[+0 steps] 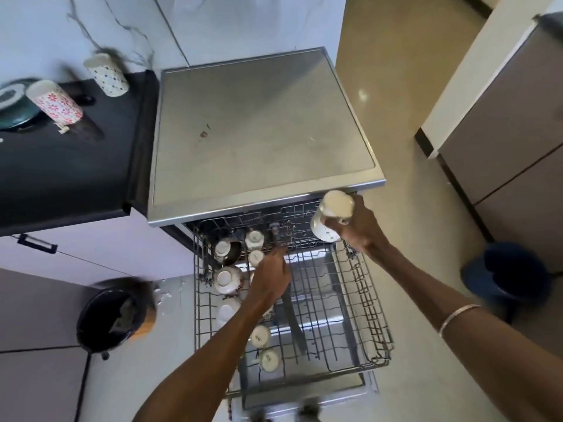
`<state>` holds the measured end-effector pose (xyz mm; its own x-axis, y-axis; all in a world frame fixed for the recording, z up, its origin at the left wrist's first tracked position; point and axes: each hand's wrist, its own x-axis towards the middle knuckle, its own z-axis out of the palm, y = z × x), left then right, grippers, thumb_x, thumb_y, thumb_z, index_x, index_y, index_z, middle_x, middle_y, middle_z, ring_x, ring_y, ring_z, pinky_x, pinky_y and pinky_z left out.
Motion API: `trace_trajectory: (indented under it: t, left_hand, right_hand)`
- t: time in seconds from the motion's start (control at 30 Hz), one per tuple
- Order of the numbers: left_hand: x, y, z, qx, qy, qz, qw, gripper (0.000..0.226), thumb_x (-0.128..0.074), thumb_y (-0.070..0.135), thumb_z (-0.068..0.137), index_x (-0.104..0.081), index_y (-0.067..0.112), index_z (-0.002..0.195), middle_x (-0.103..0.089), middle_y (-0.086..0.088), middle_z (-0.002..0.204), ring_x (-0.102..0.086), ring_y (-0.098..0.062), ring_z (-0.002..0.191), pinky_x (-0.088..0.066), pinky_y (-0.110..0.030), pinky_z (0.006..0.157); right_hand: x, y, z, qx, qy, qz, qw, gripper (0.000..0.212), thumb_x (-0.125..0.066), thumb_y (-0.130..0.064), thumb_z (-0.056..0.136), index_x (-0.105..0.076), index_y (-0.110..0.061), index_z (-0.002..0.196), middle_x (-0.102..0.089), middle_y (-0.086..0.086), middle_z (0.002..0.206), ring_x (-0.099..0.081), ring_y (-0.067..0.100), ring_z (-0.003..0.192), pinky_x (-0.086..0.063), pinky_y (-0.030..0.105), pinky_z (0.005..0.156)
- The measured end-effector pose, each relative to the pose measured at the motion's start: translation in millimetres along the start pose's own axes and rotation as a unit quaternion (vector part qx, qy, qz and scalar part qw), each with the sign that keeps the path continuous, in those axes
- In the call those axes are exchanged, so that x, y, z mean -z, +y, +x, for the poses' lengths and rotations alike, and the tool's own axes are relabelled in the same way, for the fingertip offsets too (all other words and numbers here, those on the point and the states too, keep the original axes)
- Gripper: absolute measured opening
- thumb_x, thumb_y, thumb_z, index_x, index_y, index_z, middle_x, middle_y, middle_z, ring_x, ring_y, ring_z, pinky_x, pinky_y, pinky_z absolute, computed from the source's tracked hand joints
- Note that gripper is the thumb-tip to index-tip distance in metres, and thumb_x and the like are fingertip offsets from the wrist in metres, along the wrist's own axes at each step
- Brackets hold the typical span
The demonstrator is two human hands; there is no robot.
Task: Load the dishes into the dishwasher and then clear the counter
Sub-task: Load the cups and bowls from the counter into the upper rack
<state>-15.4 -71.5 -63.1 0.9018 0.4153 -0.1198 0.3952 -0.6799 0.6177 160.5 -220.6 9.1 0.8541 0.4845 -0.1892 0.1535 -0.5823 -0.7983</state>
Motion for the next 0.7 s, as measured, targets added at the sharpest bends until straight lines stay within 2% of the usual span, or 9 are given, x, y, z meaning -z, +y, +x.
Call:
trace_trajectory:
  t: [0.07, 0.13, 0.2, 0.33, 0.4, 0.5, 0.6, 0.7]
  left_hand:
    - [-6, -9, -1, 0.011, -0.002, 0.000, 1.000, 0.031, -0.043, 0.016, 0.097, -0.054, 0.016, 0.126, -0.068, -0.013, 0.103, -0.067, -0.030, 0.085, -0.055, -0.038, 0.068]
    - [-12, -20, -3, 0.017, 0.005, -0.006, 1.000, 0.031, -0.045, 0.014, 0.097, -0.058, 0.017, 0.124, -0.069, -0.010, 0.096, -0.067, -0.027, 0.080, -0.049, -0.029, 0.063]
    - [-18, -33, -4, 0.019, 0.017, -0.011, 1.000, 0.033, -0.046, 0.008, 0.095, -0.060, 0.015, 0.125, -0.071, -0.009, 0.096, -0.068, -0.024, 0.082, -0.048, -0.024, 0.068]
    - [-33, -64, 0, 0.025, 0.015, -0.014, 0.999, 0.041, -0.044, 0.007, 0.093, -0.055, 0.021, 0.130, -0.069, -0.008, 0.109, -0.066, -0.023, 0.093, -0.054, -0.035, 0.081]
    - [-38, -78, 8, 0.032, 0.017, -0.007, 0.999, 0.044, -0.043, 0.008, 0.093, -0.052, 0.021, 0.134, -0.068, -0.008, 0.115, -0.066, -0.025, 0.097, -0.055, -0.038, 0.082]
    - [-46, -92, 19, 0.046, 0.022, -0.012, 0.999, 0.043, -0.042, 0.012, 0.095, -0.051, 0.025, 0.134, -0.070, -0.009, 0.110, -0.067, -0.026, 0.096, -0.056, -0.040, 0.082]
    - [-59, -99, 32, 0.048, 0.032, -0.023, 0.998, 0.045, -0.047, 0.007, 0.094, -0.053, 0.024, 0.135, -0.072, -0.006, 0.099, -0.068, -0.021, 0.087, -0.053, -0.027, 0.073]
    - [-65, -97, 35, 0.043, 0.031, -0.028, 0.998, 0.046, -0.050, 0.004, 0.093, -0.054, 0.021, 0.136, -0.072, -0.005, 0.090, -0.064, -0.015, 0.078, -0.039, -0.012, 0.063]
  right_hand:
    - [-22, 23, 6, -0.037, 0.014, 0.005, 0.999, 0.087, -0.083, -0.048, 0.071, -0.038, -0.013, 0.137, -0.059, 0.005, 0.128, -0.060, 0.023, 0.108, -0.051, 0.030, 0.085]
    - [-49, 41, 14, -0.076, 0.042, 0.029, 0.996, 0.089, -0.084, -0.044, 0.072, -0.036, -0.011, 0.138, -0.057, 0.011, 0.130, -0.058, 0.030, 0.113, -0.049, 0.033, 0.088]
    - [-76, 54, 27, -0.137, 0.084, 0.084, 0.983, 0.090, -0.084, -0.042, 0.072, -0.034, -0.007, 0.138, -0.056, 0.015, 0.129, -0.057, 0.033, 0.115, -0.049, 0.037, 0.092]
    - [-122, 86, 61, -0.237, 0.160, 0.149, 0.947, 0.094, -0.083, -0.041, 0.074, -0.029, 0.000, 0.138, -0.053, 0.021, 0.130, -0.055, 0.038, 0.117, -0.048, 0.044, 0.096]
    - [-135, 101, 77, -0.253, 0.187, 0.154, 0.936, 0.093, -0.084, -0.037, 0.073, -0.028, 0.002, 0.137, -0.052, 0.024, 0.131, -0.053, 0.041, 0.118, -0.047, 0.046, 0.097]
    - [-153, 118, 99, -0.268, 0.214, 0.171, 0.924, 0.090, -0.085, -0.029, 0.074, -0.029, 0.004, 0.136, -0.044, 0.026, 0.135, -0.047, 0.041, 0.123, -0.041, 0.042, 0.098]
    - [-175, 128, 112, -0.260, 0.235, 0.162, 0.922, 0.099, -0.086, -0.032, 0.072, -0.026, 0.001, 0.144, -0.045, 0.026, 0.137, -0.047, 0.041, 0.124, -0.042, 0.040, 0.096]
    - [-190, 127, 119, -0.225, 0.301, 0.224, 0.899, 0.087, -0.087, -0.018, 0.072, -0.033, -0.006, 0.140, -0.054, 0.020, 0.131, -0.055, 0.032, 0.115, -0.044, 0.022, 0.084]
